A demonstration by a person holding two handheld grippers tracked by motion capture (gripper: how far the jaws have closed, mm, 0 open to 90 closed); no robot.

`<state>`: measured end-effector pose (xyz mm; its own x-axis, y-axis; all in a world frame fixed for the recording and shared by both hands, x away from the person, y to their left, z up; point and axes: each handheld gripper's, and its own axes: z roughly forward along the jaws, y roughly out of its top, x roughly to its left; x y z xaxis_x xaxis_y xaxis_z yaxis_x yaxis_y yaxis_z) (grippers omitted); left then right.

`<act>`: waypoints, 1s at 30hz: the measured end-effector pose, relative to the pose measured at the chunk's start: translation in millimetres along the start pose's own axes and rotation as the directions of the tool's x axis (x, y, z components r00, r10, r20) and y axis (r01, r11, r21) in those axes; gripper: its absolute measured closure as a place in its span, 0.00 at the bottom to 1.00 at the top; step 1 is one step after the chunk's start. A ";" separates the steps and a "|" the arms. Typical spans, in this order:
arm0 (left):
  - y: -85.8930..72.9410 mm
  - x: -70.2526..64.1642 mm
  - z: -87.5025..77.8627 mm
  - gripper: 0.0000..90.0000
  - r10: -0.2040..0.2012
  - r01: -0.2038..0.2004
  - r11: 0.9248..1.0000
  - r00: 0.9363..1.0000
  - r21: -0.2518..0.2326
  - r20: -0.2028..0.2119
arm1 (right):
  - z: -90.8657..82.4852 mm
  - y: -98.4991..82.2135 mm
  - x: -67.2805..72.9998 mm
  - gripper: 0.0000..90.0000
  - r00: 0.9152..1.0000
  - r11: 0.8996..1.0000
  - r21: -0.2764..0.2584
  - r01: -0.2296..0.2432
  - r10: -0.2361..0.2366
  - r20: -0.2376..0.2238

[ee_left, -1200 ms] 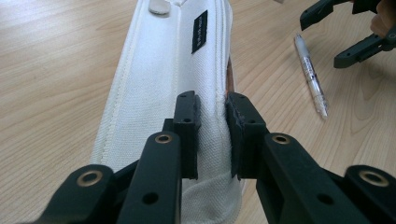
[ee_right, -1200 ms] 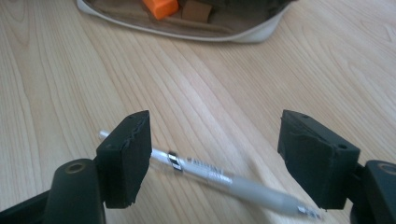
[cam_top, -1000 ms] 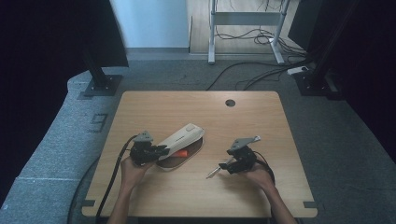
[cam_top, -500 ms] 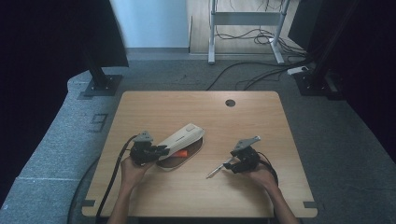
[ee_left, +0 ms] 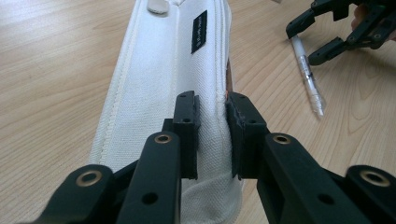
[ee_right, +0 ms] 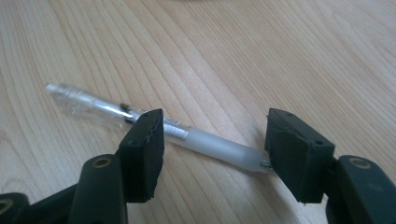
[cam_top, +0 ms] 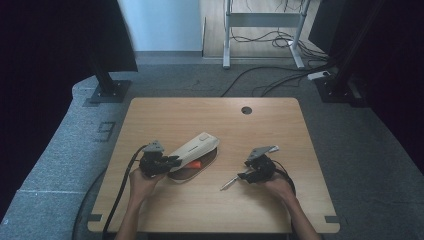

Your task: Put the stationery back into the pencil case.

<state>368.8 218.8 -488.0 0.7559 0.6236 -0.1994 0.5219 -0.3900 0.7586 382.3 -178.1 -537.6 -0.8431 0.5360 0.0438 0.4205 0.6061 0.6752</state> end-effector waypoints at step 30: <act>0.1 -1.4 0.6 0.83 0.004 -0.004 1.000 1.000 0.004 0.003 | 1.4 3.6 9.9 0.87 1.000 0.999 0.032 0.006 -0.005 -0.013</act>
<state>368.0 217.5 -488.0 0.7591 0.6202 -0.1978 0.5201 -0.3950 0.7573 376.0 -169.8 -535.8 -0.8495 0.5252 0.0498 0.4261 0.6274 0.6518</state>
